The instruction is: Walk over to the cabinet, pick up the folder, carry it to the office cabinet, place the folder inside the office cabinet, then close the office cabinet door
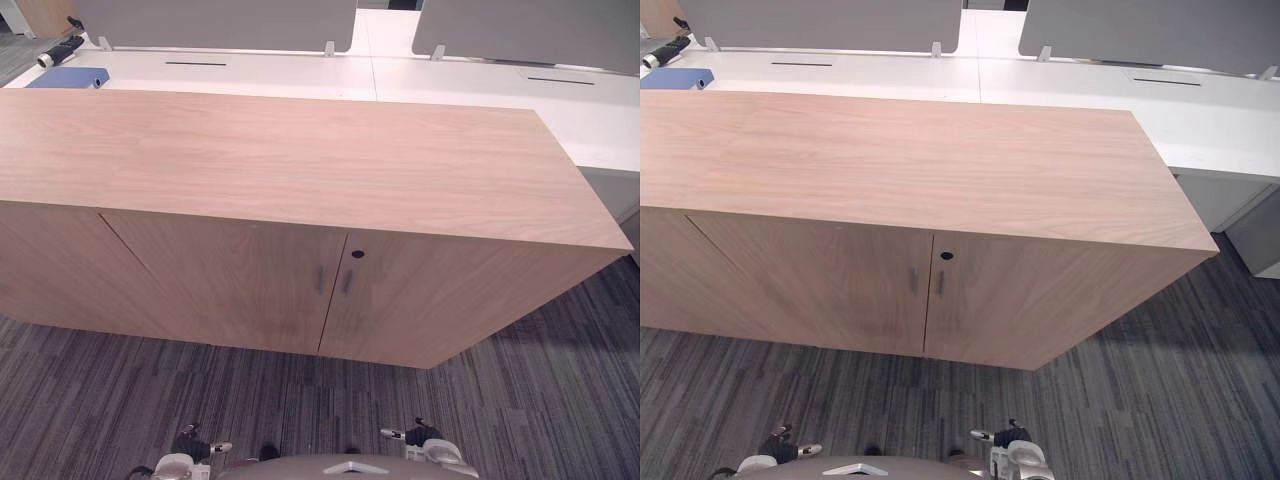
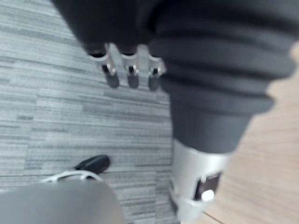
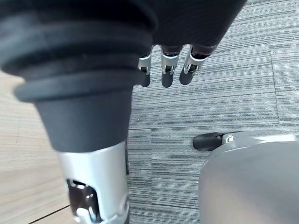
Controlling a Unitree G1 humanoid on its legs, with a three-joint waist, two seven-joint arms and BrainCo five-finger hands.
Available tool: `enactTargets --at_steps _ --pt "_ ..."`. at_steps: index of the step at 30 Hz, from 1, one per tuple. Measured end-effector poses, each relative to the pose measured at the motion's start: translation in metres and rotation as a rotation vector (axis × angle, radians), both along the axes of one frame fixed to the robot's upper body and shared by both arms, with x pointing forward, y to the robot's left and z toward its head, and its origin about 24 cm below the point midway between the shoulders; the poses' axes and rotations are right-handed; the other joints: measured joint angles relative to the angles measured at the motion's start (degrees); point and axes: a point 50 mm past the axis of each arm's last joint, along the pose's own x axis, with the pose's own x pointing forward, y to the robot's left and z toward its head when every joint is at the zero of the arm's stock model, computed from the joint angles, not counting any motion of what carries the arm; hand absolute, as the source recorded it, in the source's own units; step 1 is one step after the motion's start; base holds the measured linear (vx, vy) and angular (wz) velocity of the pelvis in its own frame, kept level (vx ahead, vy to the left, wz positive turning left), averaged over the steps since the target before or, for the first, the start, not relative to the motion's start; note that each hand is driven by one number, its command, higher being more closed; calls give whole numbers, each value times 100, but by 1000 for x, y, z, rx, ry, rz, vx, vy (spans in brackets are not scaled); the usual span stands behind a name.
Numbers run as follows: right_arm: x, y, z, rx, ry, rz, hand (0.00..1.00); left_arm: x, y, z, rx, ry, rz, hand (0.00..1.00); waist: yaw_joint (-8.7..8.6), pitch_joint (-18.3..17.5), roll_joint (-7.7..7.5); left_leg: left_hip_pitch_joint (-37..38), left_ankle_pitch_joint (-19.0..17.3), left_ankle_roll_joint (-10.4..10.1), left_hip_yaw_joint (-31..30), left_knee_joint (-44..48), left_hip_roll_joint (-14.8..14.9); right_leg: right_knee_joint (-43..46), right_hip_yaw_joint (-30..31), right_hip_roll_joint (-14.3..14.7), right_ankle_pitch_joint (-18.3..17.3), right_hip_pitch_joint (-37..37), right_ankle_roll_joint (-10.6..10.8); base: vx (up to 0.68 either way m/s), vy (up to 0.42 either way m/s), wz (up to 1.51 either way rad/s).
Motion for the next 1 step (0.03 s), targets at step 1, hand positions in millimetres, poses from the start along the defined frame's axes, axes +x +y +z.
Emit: enactTargets --at_steps 1 --pt "0 0 0 0 -1 0 0 0 0 0 -1 0 0 0 0 12 1 -1 -2 1 3 0 0 -3 2 0 0 -1 0 0 0 0"
